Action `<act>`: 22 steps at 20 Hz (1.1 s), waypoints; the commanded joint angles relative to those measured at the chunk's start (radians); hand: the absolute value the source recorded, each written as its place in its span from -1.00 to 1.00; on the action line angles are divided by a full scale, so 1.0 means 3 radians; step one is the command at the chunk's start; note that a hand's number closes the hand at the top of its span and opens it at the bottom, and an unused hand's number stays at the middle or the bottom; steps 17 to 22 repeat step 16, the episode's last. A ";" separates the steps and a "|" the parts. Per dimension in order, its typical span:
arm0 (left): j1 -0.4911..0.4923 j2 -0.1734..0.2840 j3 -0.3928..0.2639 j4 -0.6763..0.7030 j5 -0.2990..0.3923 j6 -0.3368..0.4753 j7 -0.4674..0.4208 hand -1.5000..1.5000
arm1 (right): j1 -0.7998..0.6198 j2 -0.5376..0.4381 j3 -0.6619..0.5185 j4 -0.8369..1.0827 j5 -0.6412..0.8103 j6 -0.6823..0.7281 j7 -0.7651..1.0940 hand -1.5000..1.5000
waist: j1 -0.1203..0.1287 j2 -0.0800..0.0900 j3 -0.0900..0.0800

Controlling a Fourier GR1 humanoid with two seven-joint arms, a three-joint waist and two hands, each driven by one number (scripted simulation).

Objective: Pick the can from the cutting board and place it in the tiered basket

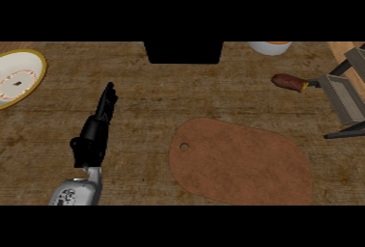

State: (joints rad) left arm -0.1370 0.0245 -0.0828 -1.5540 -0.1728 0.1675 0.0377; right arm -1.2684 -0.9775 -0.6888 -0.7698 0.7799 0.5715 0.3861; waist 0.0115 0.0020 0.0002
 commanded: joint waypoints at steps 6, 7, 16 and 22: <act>0.0124 0.0070 0.0088 0.0020 0.0064 -0.0053 -0.0199 0.00 | 0.0236 -0.0834 -0.0714 0.0555 -0.0288 -0.0055 0.0181 -1.00 | -0.0056 0.0003 0.0003; 0.0015 0.0034 0.0098 -0.0034 0.0064 -0.0007 0.0023 0.00 | 0.0387 -0.0964 -0.0878 0.0589 -0.0355 -0.0071 0.0056 -1.00 | -0.0097 -0.0003 0.0009; 0.0159 0.0079 0.0111 -0.0121 0.0066 -0.0020 -0.0008 0.00 | 0.1515 -0.1810 -0.1687 0.1392 -0.0694 0.0481 -0.0751 -1.00 | -0.0178 -0.0022 0.0019; 0.0159 0.0079 0.0111 -0.0121 0.0066 -0.0020 -0.0008 0.00 | 0.1515 -0.1810 -0.1687 0.1392 -0.0694 0.0481 -0.0751 -1.00 | -0.0178 -0.0022 0.0019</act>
